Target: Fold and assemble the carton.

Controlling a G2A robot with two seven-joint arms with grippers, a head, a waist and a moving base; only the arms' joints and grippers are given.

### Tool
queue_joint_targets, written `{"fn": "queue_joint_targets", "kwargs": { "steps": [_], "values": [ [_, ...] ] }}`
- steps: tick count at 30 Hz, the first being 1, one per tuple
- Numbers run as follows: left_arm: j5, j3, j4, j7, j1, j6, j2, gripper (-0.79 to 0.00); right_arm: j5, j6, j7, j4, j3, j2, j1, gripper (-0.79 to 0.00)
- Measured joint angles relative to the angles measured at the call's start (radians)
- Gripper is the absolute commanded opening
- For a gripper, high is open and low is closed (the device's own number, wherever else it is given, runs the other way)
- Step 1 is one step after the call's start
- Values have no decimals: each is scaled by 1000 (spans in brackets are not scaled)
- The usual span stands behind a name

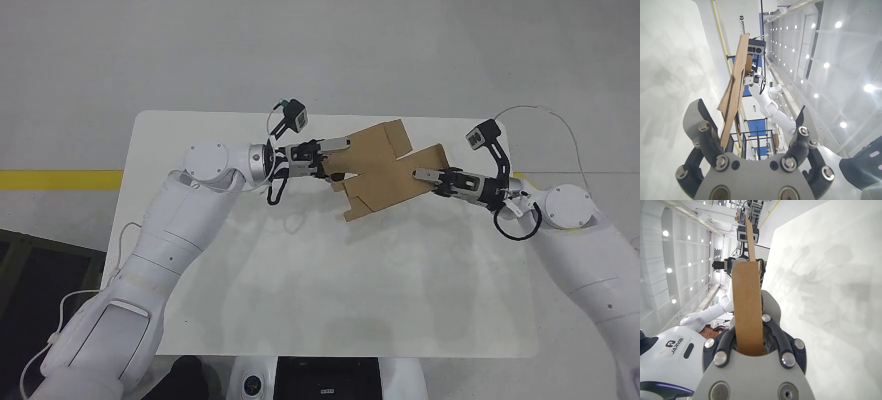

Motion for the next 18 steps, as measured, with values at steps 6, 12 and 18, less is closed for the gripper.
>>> {"fn": "queue_joint_targets", "kwargs": {
  "steps": [6,12,18],
  "values": [
    [-5,-15,1,-11,-5,-4,0,0,-45,16,-28,-4,14,-4,-17,-785],
    [7,-35,-31,-21,3,7,5,0,-58,9,-43,8,29,-11,-32,-785],
    [16,-52,-73,-25,19,18,11,0,-77,9,-48,19,45,-16,-43,-785]
  ]
}}
